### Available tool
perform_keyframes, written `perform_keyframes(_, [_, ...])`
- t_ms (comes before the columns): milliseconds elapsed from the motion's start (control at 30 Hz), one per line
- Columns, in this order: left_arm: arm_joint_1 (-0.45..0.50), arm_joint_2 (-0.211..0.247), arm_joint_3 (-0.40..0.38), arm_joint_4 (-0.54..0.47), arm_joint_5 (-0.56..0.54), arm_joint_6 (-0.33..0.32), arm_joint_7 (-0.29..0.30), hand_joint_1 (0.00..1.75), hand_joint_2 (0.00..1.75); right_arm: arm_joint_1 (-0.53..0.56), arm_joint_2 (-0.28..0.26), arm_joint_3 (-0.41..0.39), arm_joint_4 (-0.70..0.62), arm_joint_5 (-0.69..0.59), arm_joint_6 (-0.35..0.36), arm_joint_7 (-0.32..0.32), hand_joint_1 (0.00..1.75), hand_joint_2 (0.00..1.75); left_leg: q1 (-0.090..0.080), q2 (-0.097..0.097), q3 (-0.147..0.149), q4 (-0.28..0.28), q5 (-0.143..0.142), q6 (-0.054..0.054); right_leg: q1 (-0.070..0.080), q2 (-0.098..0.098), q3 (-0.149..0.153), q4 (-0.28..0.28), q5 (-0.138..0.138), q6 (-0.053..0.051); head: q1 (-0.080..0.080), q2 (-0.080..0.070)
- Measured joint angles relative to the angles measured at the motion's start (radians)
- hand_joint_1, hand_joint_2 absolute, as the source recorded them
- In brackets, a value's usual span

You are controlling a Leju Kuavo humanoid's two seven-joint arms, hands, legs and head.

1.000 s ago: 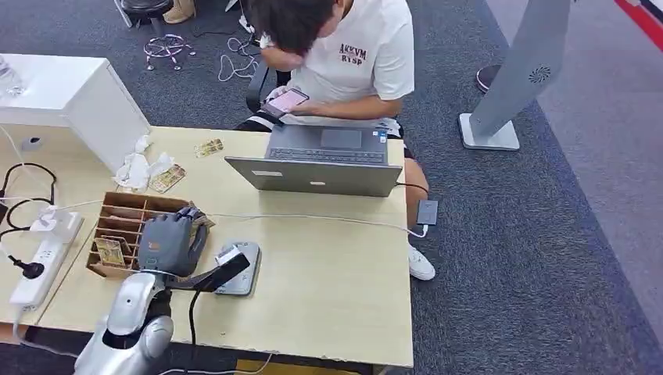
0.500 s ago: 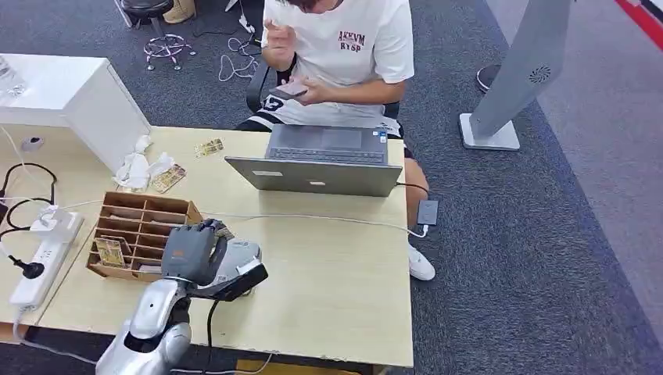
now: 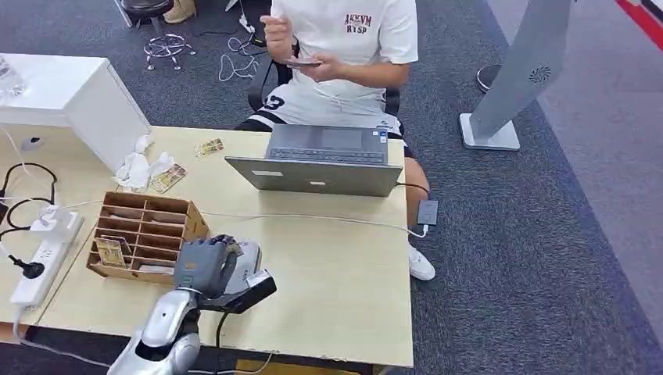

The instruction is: Pass the card to the sensor for recognition and then transmit it.

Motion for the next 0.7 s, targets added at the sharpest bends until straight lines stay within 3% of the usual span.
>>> perform_keyframes(600, [0.007,-0.015,0.0,0.058,0.011,-0.002,0.01,1.75,1.75,0.0,0.0,0.0,0.0,0.016,0.003,0.003,0.0,1.75,0.0,0.0,0.0,0.0,0.0,0.0,0.0,0.0,0.001,0.0,0.0,0.0,0.0,0.0])
perform_keyframes(700, [0.007,-0.018,0.001,0.063,0.011,0.031,-0.007,1.75,1.75,0.0,0.0,0.0,0.0,0.017,0.003,0.003,0.0,1.75,0.0,0.0,0.0,0.0,0.0,0.0,0.0,0.0,0.001,0.0,0.0,0.0,0.0,0.0])
